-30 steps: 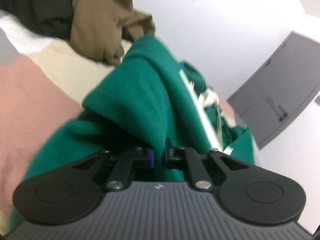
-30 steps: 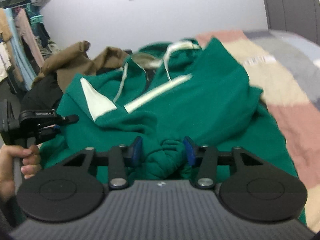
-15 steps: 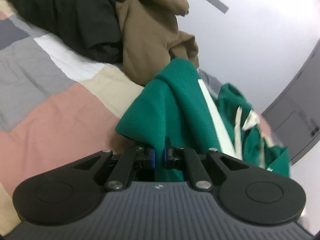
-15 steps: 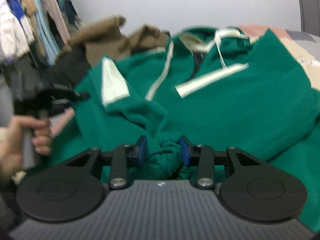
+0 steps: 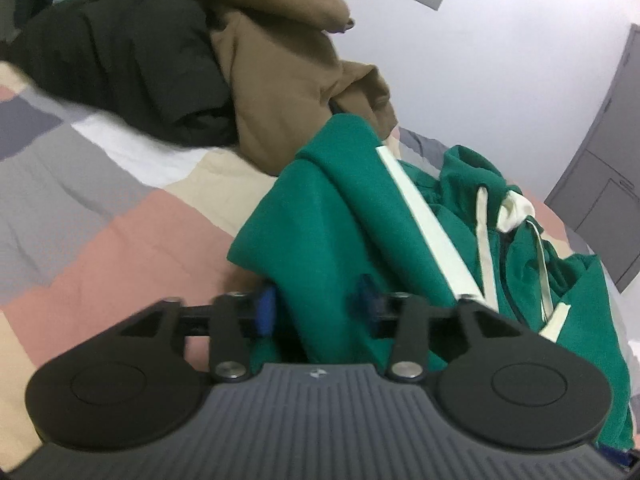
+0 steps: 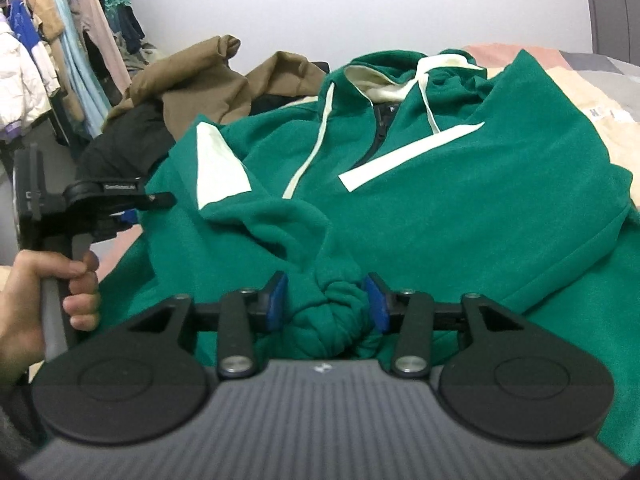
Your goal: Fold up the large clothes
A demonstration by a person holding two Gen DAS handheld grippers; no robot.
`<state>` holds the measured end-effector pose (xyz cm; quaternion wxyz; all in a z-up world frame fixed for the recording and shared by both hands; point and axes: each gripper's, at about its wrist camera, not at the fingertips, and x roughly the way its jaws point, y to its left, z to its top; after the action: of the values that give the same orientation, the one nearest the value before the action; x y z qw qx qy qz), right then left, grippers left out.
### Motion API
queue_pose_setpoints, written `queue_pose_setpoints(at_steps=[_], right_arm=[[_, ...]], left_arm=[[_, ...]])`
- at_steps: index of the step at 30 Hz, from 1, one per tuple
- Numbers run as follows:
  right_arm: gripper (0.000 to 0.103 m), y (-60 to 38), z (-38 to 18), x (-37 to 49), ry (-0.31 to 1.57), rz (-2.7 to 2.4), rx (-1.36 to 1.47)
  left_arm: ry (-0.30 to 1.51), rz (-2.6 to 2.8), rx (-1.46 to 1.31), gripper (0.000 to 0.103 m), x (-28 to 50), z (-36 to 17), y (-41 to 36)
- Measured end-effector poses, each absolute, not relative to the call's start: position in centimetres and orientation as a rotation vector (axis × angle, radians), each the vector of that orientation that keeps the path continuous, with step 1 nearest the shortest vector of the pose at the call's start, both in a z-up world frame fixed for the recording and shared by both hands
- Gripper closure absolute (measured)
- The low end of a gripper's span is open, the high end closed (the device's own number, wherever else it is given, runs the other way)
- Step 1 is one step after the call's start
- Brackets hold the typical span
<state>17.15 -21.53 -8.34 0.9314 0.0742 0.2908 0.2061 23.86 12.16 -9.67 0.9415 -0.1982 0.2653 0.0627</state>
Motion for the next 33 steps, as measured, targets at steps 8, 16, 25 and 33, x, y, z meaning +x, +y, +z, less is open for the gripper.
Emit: queue_pose_setpoints(at_steps=[8, 16, 25, 33], right_arm=[[0.05, -22.2, -6.8, 15.0, 0.526, 0.398, 0.125], [0.05, -21.7, -5.7, 14.1, 0.474, 0.423, 0.092], [0.068, -20.5, -7.9, 15.5, 0.564, 0.401, 0.01], [0.067, -21.3, -9.6, 17.3, 0.629, 0.381, 0.039]], left_arm=[[0.481, 0.107, -0.301, 0.044, 20.8, -7.2, 9.2], [0.433, -0.019, -0.236, 0.044, 17.7, -5.8, 4.7], [0.558, -0.125, -0.188, 0.044, 18.9, -8.9, 1.1], [0.669, -0.102, -0.147, 0.044, 20.4, -11.5, 0.3]])
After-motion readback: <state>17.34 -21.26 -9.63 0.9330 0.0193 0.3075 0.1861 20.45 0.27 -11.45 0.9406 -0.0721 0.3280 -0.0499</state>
